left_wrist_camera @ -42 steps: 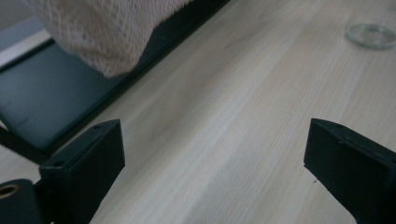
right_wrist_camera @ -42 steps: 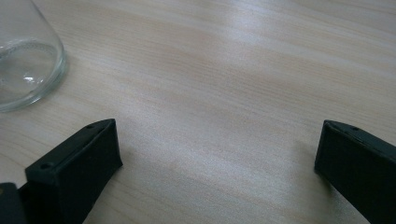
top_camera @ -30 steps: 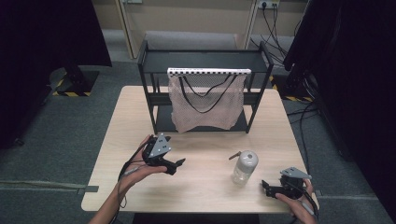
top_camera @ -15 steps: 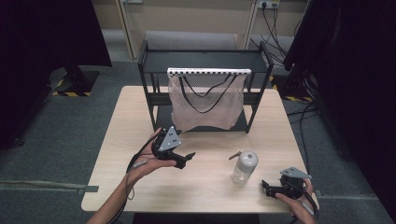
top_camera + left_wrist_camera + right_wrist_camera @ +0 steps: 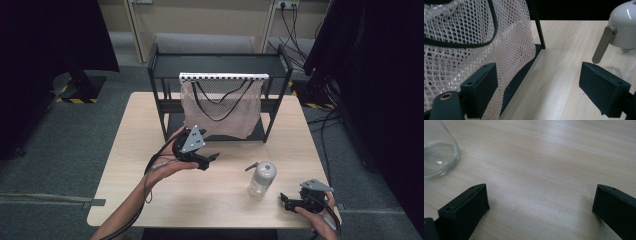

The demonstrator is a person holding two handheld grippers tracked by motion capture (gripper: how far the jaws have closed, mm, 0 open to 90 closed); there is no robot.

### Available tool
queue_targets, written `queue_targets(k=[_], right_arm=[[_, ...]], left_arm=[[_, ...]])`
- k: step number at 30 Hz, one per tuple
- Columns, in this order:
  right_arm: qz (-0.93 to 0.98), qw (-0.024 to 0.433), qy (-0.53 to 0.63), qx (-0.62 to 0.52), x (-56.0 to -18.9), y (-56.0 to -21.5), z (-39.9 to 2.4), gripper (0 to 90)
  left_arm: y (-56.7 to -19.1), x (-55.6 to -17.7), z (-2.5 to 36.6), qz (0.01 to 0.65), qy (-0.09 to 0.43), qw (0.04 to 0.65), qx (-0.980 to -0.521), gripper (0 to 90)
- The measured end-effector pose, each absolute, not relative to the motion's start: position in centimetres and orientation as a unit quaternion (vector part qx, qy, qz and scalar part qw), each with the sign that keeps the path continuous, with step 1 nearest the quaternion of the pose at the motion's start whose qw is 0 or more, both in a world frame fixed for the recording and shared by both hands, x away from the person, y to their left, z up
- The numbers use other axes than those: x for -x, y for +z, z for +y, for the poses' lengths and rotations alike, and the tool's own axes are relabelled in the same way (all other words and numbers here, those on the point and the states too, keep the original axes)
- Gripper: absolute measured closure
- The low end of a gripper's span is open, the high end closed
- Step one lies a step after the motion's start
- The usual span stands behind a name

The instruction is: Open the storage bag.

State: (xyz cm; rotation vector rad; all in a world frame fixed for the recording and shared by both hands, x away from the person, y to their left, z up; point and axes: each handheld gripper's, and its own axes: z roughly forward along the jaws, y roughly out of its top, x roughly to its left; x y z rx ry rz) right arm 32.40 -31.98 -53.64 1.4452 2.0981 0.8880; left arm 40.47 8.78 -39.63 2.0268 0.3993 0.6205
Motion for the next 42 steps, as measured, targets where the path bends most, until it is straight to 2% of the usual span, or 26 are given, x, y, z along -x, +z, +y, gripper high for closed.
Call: queue_targets(k=[18, 33, 42], right_arm=[[0.759, 0.219, 0.320, -0.523, -32.4, -53.6, -32.0, 0.4], [0.758, 0.220, 0.321, -0.524, -32.4, -53.6, -32.0, 0.4], [0.758, 0.219, 0.321, -0.524, -32.4, -53.6, -32.0, 0.4]], left_arm=[[-38.1, -42.7, 7.3, 0.172, 0.276, 0.472, -0.820, 31.4], [-37.0, -44.6, 6.3, 0.193, 0.284, 0.468, -0.814, 35.8], [-37.0, -45.9, 5.7, 0.197, 0.295, 0.452, -0.819, 44.5]])
